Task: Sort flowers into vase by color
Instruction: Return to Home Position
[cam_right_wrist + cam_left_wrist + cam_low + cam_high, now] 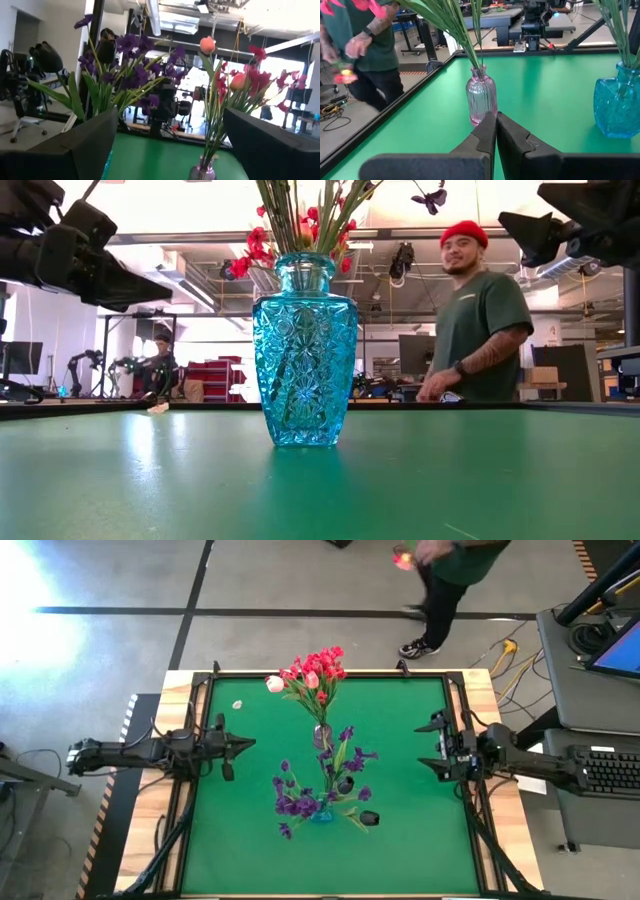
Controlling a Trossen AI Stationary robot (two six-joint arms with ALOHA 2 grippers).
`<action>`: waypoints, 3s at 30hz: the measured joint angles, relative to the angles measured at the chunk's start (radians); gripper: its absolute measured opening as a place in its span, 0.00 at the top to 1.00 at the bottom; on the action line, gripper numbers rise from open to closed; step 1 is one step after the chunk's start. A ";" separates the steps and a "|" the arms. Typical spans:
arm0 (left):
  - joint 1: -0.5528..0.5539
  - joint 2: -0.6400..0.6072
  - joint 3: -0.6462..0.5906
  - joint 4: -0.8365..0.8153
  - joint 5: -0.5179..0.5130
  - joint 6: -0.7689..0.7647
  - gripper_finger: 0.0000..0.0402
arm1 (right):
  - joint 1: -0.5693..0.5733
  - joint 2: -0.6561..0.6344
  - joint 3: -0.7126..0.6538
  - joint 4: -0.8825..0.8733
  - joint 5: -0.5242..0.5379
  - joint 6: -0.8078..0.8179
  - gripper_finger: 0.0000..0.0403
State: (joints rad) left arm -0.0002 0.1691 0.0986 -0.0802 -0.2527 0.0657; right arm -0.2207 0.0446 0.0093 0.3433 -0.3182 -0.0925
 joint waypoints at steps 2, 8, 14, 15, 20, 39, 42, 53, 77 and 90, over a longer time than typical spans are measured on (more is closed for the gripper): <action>0.000 0.007 0.000 0.000 0.000 0.000 1.00 | 0.000 0.003 0.000 0.014 0.000 -0.010 0.12; 0.000 0.026 0.000 0.000 0.000 0.000 1.00 | 0.000 0.002 0.000 0.017 0.000 0.001 0.12; 0.000 0.043 0.000 0.000 0.000 0.000 1.00 | 0.000 0.003 0.000 0.006 0.004 0.073 0.12; 0.000 0.045 0.000 0.000 0.000 0.000 1.00 | 0.000 0.003 0.000 0.006 0.004 0.074 0.12; 0.000 0.058 0.000 0.000 0.000 0.000 1.00 | 0.000 0.003 0.000 0.006 0.004 0.074 0.12; 0.000 0.098 0.000 0.000 0.000 0.000 1.00 | 0.000 0.003 0.000 0.005 0.004 0.074 0.12; 0.000 0.103 0.000 0.000 0.000 0.000 1.00 | 0.000 0.003 0.000 0.005 0.004 0.074 0.12; 0.000 0.123 0.000 0.000 0.000 0.000 1.00 | 0.000 0.003 0.000 0.005 0.004 0.074 0.12; 0.000 0.157 0.000 0.000 0.000 0.000 1.00 | 0.000 0.003 0.000 0.005 0.004 0.074 0.12; 0.000 0.157 0.000 0.000 0.000 0.000 1.00 | 0.000 0.003 0.000 0.005 0.004 0.074 0.12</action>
State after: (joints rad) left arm -0.0002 0.3260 0.0986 -0.0807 -0.2523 0.0654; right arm -0.2207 0.0471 0.0093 0.3485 -0.3145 -0.0189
